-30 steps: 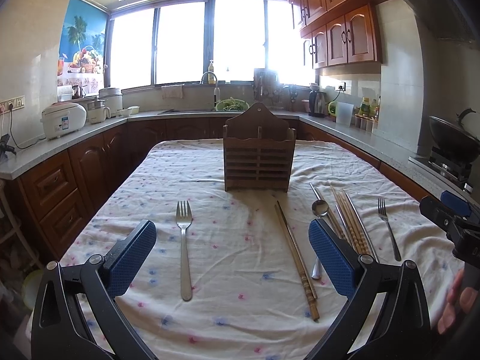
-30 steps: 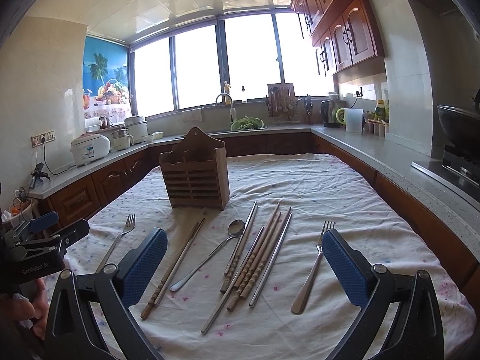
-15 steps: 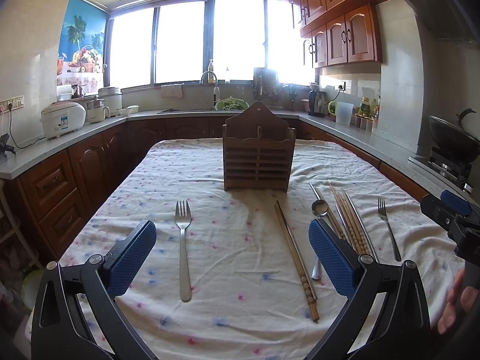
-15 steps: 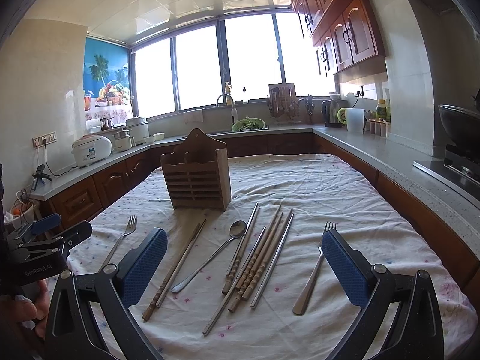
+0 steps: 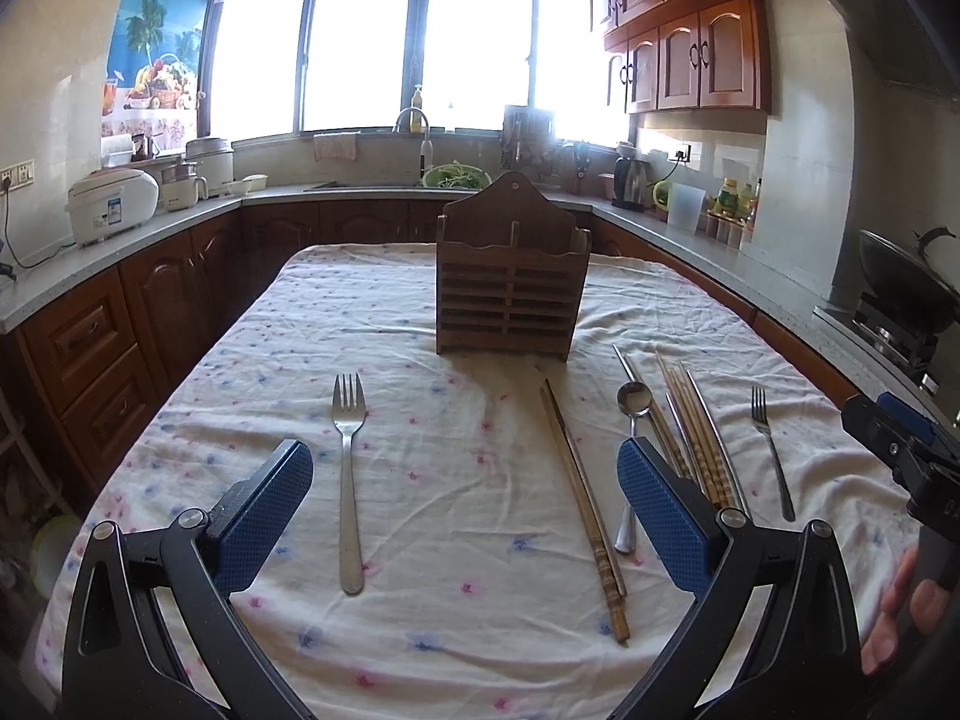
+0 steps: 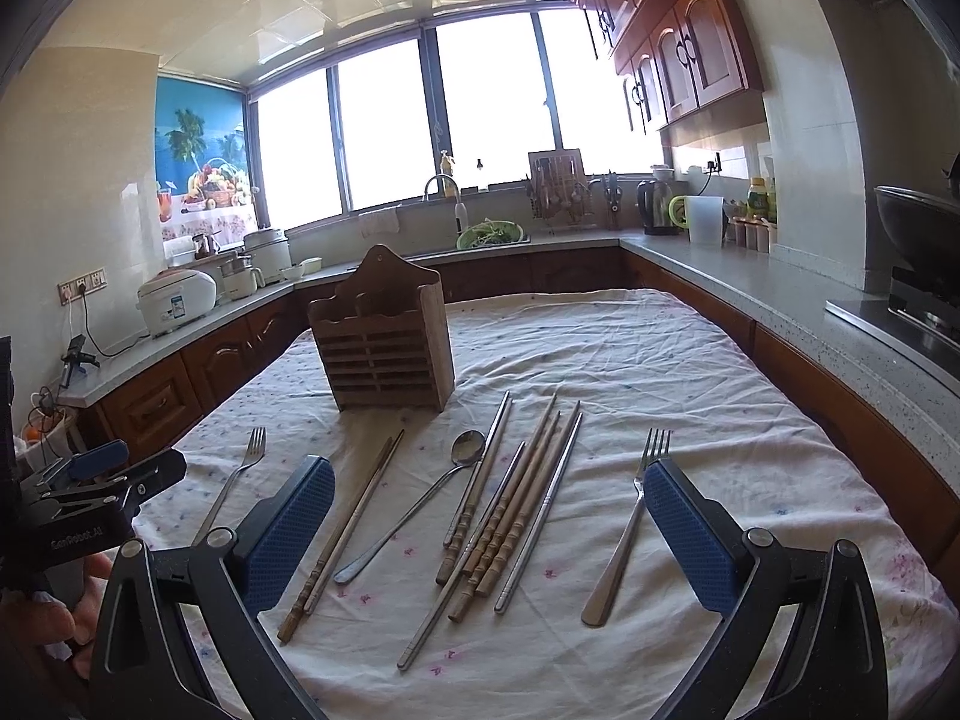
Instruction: Organize utensils
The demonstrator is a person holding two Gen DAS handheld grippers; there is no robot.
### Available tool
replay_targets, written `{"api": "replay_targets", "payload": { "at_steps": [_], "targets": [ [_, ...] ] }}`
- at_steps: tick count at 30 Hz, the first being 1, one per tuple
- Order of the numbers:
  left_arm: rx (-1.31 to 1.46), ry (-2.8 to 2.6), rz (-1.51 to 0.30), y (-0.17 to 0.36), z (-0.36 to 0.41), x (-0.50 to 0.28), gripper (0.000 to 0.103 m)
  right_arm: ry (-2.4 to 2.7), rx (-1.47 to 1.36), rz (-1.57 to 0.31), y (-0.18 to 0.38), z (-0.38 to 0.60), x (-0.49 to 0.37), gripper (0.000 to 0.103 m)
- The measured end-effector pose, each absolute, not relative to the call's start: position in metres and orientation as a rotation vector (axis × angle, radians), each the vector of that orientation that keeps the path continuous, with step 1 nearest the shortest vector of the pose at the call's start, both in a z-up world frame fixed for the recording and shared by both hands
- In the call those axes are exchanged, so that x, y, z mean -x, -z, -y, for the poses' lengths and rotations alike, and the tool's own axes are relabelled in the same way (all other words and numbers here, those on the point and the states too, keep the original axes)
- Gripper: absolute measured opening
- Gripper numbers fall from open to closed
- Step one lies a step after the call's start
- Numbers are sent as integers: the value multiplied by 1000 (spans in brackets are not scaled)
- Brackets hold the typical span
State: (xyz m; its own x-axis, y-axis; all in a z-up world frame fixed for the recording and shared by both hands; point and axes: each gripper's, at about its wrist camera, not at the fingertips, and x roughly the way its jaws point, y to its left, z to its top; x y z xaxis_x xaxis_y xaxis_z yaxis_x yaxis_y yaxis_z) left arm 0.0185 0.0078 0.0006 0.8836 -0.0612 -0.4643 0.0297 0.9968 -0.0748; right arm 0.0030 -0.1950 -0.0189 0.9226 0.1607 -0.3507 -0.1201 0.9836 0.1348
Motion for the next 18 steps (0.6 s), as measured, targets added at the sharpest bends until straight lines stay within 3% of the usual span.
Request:
{"api": "replay_targets", "payload": {
  "at_steps": [9, 14, 18],
  "targets": [
    [68, 90, -594, 1, -3, -59, 102, -147, -137, -438, 20, 205, -30, 103],
    [33, 116, -665, 3, 8, -92, 89, -157, -171, -492, 23, 213, -54, 102],
    [27, 149, -721, 9, 17, -117, 87, -147, -193, -542, 27, 220, -76, 88]
  ]
}}
